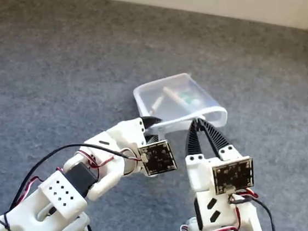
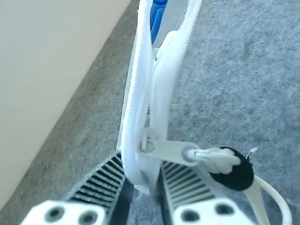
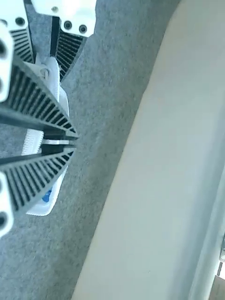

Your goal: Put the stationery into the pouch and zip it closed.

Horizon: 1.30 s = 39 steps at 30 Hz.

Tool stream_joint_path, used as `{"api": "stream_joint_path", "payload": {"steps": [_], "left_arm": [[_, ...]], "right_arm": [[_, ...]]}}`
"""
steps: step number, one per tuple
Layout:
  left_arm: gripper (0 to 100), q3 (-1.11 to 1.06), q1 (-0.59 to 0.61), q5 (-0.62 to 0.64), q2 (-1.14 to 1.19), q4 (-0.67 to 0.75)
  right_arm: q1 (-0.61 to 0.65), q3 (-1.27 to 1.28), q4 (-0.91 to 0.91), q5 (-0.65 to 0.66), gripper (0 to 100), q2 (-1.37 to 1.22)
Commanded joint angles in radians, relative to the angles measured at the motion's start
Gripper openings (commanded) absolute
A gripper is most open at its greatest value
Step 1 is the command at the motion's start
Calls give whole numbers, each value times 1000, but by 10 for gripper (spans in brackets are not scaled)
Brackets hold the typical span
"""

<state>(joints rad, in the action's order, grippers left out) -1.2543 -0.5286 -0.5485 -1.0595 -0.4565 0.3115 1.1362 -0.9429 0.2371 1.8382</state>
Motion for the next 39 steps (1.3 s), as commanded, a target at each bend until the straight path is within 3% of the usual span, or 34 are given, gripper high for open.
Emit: {"api": "stream_joint_path", "payload": {"steps": [1,6,13,24,39], "left_arm": [[6,53,48,57,-4,23],[6,111,127,170,-4,21],[6,142,189,258,-4,21],[6,143,189,256,-4,21],[6,139,185,256,-4,21]], "right_arm": [[-7,-5,38,5,5,-1],[5,-1,33,-17,19,-1],[179,2,-54,-75,195,-1],[389,174,45,-74,195,-1],[400,355,302,-74,195,-1]]}}
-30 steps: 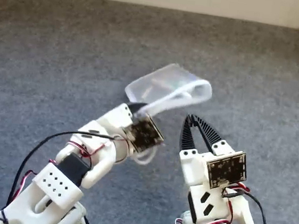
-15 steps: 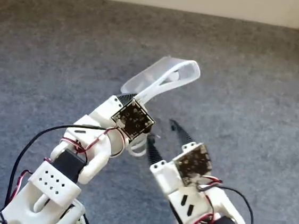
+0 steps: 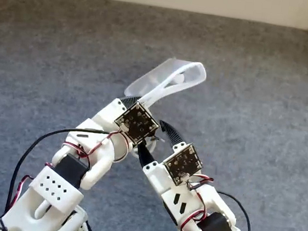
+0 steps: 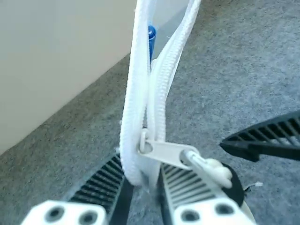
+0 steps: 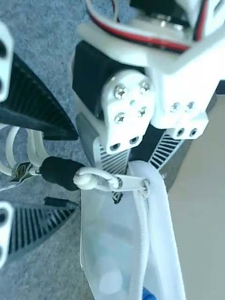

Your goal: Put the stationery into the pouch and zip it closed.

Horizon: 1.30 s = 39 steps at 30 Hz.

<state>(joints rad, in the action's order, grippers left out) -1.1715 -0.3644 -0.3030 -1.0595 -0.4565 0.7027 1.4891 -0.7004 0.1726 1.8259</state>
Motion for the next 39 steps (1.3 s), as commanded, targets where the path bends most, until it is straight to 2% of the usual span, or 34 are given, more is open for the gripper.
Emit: {"api": "stream_joint_path", "payload": {"steps": [1,14,18,26,29,39], "left_arm": [[6,56,21,11,-4,21],[6,54,19,11,-4,20],[6,54,19,11,-4,20],[6,54,24,8,-4,20],[6,54,25,8,-4,21],[6,42,27,6,-4,37]], "right_arm": [[8,8,68,-9,195,12],[8,39,142,-9,190,12],[8,82,208,-9,129,12],[-1,84,208,-5,63,12],[-56,84,206,52,2,12],[-249,28,203,60,6,12]]}}
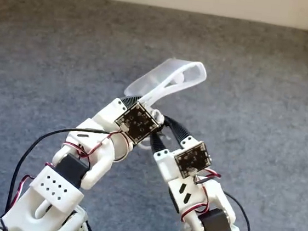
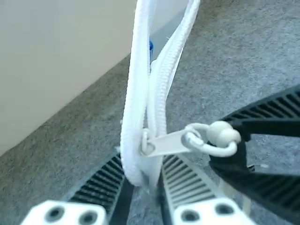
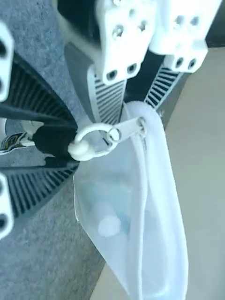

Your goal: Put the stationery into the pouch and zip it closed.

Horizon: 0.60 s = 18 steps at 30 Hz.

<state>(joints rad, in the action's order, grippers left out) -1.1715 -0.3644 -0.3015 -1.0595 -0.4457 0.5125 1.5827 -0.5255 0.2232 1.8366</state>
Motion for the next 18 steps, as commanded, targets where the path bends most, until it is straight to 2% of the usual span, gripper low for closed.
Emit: {"api": "stream_joint_path", "payload": {"steps": [1,9,14,18], "left_arm": [[6,42,27,5,-4,26],[6,42,27,5,-4,26],[6,42,27,5,-4,26],[6,42,27,5,-4,26]], "right_arm": [[-74,-65,28,9,6,1],[-134,-71,35,8,6,1],[-203,-119,33,-101,6,1],[-277,-139,33,-138,6,1]]}}
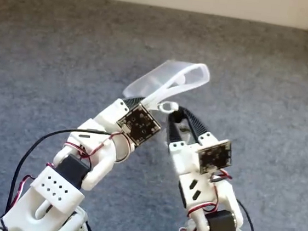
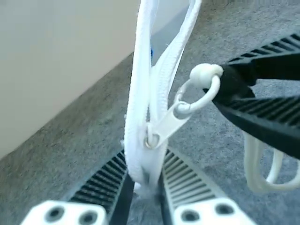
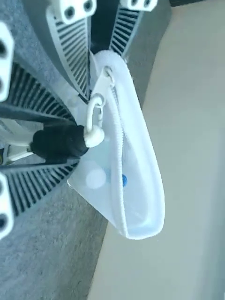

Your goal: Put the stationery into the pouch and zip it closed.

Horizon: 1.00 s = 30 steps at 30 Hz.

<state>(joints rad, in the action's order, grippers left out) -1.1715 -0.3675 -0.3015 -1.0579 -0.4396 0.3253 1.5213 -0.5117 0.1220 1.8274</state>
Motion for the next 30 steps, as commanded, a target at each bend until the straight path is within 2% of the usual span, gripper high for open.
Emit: {"api": "stream_joint_path", "payload": {"steps": [1,15,18,21,26,28,30], "left_arm": [[6,42,30,5,-5,20],[6,-7,30,-8,-5,84],[6,-10,30,-37,-5,84],[6,-10,30,-38,-5,83],[6,-19,30,-40,-5,86],[6,-19,30,-40,-5,86],[6,-19,30,-40,-5,86]], "right_arm": [[-101,-82,21,-48,6,10],[-171,-87,48,-66,6,10],[-220,-87,65,-135,6,10],[-240,-87,65,-150,6,10],[-237,-139,27,-149,6,10],[-191,-186,-51,-132,6,10],[-107,-232,-150,-46,6,10]]}}
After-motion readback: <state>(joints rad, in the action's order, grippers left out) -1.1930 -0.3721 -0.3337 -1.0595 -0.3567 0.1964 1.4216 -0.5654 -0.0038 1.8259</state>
